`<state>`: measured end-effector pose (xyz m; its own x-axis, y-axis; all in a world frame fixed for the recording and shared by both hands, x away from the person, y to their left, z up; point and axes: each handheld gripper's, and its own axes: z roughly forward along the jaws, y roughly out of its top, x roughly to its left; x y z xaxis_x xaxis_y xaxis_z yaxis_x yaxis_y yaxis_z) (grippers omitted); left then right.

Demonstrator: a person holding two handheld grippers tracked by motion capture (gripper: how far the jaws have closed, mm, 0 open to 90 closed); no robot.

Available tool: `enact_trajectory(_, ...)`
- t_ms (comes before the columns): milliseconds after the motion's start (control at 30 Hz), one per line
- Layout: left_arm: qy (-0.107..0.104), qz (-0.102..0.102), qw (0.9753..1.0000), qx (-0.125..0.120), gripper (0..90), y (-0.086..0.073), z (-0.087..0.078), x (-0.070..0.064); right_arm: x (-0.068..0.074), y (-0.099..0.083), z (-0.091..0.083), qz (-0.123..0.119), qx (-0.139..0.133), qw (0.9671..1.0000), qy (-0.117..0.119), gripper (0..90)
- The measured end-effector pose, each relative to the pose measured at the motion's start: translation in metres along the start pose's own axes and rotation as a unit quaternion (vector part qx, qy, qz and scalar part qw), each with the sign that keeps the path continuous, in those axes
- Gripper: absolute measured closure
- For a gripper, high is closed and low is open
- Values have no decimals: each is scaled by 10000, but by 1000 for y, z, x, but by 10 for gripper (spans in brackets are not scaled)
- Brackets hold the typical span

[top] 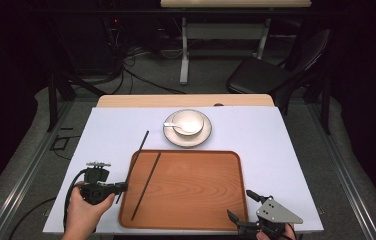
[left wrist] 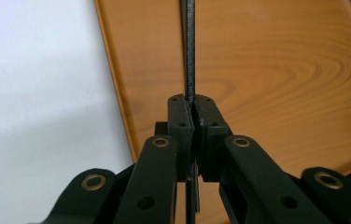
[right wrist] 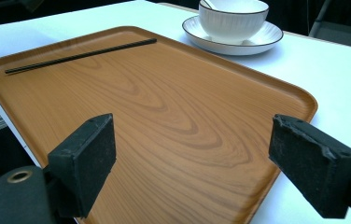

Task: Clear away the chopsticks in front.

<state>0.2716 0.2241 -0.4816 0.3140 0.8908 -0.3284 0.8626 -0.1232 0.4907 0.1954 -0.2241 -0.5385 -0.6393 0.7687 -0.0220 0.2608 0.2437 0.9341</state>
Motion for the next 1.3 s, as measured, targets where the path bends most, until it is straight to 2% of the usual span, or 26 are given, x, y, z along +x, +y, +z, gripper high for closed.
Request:
enact_trajectory(167, 66, -31, 9998, 194, 863, -13, 10, 2, 0, 0, 0, -5, 0, 10000, 6, 144)
enact_trajectory(400, 140, -103, 9984, 541, 862, -17, 29, 5, 0, 0, 0, -7, 3, 10000, 13, 144)
enact_trajectory(533, 159, -86, 9979, 618, 862, -19, 36, 5, 0, 0, 0, 11, 13, 10000, 7, 144)
enact_trajectory(933, 98, -202, 9976, 654, 858, -17, 43, 9, 0, 0, 0, 5, 10, 10000, 18, 144)
enact_trajectory(1300, 84, -197, 9980, 598, 841, -18, 43, 9, -1, -1, 0, 21, 10, 10000, 1, 144)
